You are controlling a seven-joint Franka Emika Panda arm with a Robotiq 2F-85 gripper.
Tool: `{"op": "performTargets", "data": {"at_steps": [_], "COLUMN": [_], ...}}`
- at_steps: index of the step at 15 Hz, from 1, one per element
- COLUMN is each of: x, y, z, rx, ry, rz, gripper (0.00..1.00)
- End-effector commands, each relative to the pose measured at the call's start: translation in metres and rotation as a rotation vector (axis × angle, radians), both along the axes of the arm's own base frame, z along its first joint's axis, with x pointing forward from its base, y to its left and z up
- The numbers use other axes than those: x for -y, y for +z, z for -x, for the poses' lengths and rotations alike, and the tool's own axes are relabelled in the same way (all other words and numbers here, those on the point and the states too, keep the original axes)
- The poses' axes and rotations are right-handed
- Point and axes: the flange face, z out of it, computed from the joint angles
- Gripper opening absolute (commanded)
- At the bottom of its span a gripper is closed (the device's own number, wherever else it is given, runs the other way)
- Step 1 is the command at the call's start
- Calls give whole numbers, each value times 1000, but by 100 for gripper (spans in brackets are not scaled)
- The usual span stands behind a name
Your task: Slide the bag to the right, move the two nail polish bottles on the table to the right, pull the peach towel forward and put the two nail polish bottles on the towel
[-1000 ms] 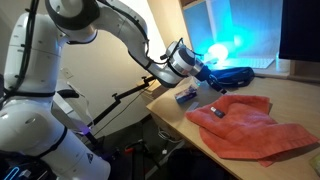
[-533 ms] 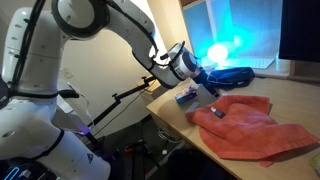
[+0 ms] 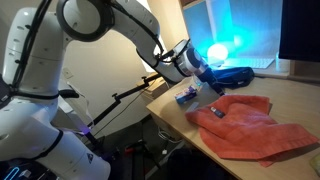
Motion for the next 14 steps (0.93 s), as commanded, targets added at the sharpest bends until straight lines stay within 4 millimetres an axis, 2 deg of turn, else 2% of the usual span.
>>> {"op": "performTargets", "data": {"at_steps": [1, 7, 14], "x": [-5, 7, 20], "y": [9, 5, -23], "z": [-17, -39, -58], "rx": [-8, -29, -111], "ry": [-9, -65, -51], "rz": [52, 110, 47], "gripper": [100, 100, 100]}}
